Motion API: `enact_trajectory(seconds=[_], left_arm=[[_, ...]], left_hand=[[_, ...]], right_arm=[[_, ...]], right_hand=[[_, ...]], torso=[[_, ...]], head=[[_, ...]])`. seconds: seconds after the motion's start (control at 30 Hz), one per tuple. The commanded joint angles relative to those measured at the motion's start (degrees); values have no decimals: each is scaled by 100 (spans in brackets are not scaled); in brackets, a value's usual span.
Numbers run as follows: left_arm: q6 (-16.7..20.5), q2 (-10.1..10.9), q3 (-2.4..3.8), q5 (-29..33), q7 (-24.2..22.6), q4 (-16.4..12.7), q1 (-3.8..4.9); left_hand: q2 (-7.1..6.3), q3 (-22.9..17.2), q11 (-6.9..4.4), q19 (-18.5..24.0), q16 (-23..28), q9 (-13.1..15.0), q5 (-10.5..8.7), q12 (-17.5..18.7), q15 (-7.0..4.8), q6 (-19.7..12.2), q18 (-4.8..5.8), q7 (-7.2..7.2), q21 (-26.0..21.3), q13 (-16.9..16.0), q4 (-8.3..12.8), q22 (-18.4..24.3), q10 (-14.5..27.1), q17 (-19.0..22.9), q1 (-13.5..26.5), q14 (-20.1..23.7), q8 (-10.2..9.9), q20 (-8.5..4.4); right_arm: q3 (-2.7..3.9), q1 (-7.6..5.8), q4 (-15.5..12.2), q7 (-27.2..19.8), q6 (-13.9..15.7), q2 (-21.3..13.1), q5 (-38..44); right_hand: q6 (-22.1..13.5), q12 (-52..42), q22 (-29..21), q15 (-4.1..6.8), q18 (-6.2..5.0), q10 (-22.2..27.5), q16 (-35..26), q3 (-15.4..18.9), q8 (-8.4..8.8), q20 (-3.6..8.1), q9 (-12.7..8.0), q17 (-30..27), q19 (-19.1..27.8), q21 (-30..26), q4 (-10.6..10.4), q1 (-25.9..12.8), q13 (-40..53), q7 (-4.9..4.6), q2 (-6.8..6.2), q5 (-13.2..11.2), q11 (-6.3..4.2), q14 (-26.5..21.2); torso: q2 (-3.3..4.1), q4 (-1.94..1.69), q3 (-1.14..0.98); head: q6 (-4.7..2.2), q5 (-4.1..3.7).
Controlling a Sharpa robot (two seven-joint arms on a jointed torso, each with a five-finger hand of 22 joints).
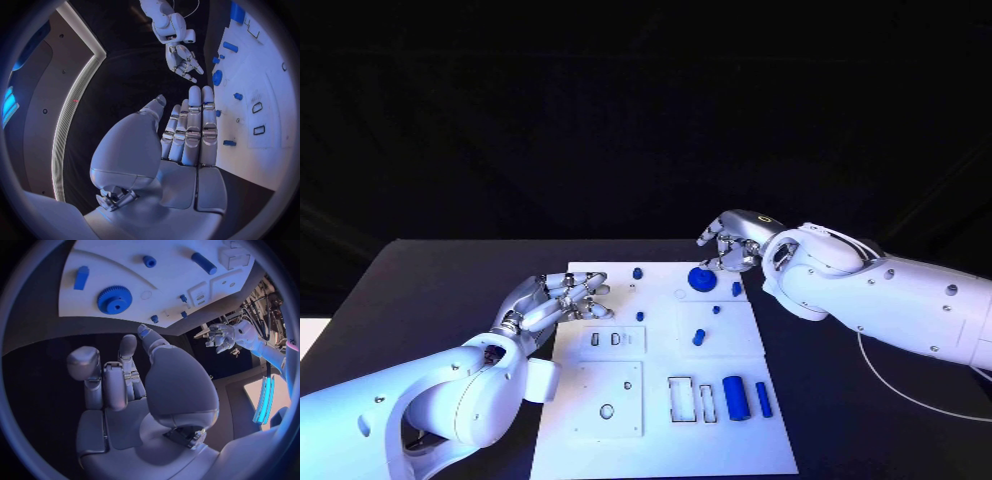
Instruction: Assemble the parts on the task board
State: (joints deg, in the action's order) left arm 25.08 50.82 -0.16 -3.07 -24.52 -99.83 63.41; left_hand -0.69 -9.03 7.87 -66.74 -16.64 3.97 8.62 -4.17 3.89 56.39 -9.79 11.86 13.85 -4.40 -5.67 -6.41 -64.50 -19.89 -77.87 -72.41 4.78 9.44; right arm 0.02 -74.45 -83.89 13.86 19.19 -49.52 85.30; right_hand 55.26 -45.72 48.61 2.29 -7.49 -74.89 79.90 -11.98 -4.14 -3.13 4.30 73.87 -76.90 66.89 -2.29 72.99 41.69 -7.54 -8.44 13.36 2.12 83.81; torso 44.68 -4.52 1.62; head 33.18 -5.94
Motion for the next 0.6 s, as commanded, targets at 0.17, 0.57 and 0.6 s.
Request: enact_trajectory(seconds=[0.17,0.57,0.6], left_arm=[[-139,-10,4,1,-51,-9,5],[-142,-18,4,1,-51,0,4],[-144,-20,4,1,-51,0,4]], left_hand=[[-8,-33,17,-1,36,-4,-3,36,1,-17,-44,20,-33,-6,10,8,3,-5,-51,55,-22,30],[-8,-33,17,-1,36,-4,-3,36,1,-17,-44,20,-33,-6,10,8,3,-5,-51,55,-22,30],[-8,-33,17,-1,36,-4,-3,36,1,-17,-44,20,-33,-6,10,8,3,-5,-51,55,-22,30]], right_arm=[[2,-11,60,307,-524,-88,-422],[-9,39,377,360,-817,231,-211],[-10,49,410,370,-823,263,-195]], right_hand=[[-105,-1186,367,-60,80,14,229,393,11,-96,14,321,5,295,-256,106,1379,-58,79,80,72,393],[-115,-1430,511,-79,94,2,338,503,0,-115,24,488,7,404,-361,210,1709,-71,142,92,88,415],[-109,-1472,528,-80,97,-14,346,505,-3,-116,26,499,5,416,-364,223,1756,-70,151,96,88,417]], torso=[[-10,27,-19],[-13,21,-6],[-12,22,-4]], head=[[13,-12],[29,-12],[32,-16]])
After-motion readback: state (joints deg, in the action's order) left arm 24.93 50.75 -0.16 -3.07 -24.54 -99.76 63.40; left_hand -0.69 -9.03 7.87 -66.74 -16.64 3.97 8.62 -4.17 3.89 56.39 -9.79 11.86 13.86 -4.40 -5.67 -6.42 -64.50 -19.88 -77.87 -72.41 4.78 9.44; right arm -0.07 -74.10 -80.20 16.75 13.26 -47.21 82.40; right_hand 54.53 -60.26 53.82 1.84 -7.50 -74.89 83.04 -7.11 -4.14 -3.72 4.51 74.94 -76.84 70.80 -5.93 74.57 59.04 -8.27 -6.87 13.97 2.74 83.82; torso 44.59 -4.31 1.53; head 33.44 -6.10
